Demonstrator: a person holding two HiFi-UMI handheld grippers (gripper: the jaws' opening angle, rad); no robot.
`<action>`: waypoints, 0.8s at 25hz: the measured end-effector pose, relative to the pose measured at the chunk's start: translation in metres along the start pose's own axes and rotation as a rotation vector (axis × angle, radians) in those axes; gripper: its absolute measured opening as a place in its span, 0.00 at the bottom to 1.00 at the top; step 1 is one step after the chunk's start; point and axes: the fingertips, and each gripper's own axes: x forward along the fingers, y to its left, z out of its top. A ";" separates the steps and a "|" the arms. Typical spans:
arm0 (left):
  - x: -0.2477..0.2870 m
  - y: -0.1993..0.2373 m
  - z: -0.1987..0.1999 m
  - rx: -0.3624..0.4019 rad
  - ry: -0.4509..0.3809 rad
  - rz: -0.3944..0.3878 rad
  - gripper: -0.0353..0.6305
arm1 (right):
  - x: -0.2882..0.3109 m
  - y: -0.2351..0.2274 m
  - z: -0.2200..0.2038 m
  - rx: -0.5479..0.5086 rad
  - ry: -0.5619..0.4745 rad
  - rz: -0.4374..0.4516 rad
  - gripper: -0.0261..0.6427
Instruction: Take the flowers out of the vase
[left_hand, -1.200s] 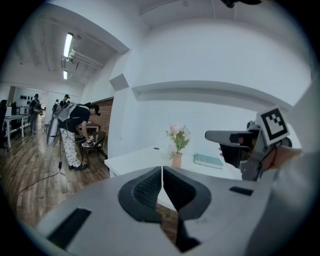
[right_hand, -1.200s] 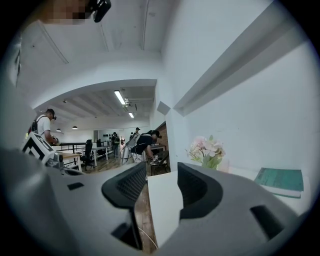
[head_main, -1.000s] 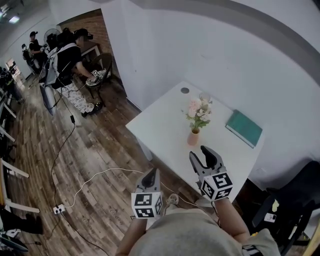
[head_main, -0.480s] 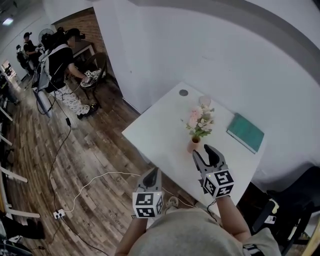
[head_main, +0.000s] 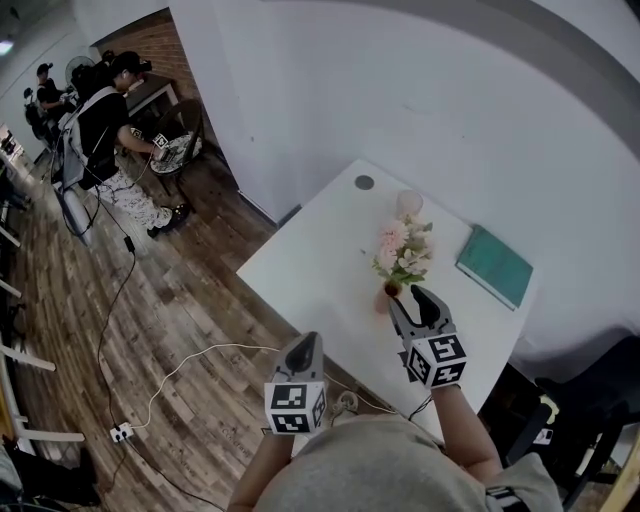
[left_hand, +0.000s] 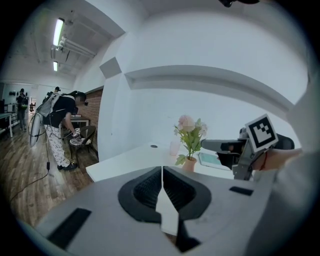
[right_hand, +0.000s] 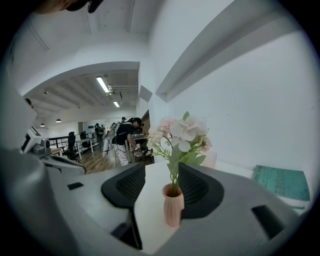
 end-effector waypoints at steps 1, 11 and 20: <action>0.004 0.000 0.001 0.001 0.002 -0.003 0.07 | 0.003 -0.002 -0.001 0.001 0.004 -0.003 0.34; 0.036 0.007 0.002 0.008 0.036 -0.028 0.07 | 0.032 -0.024 -0.013 0.009 0.046 -0.041 0.36; 0.047 0.012 -0.002 0.004 0.062 -0.025 0.07 | 0.046 -0.034 -0.017 0.018 0.056 -0.053 0.39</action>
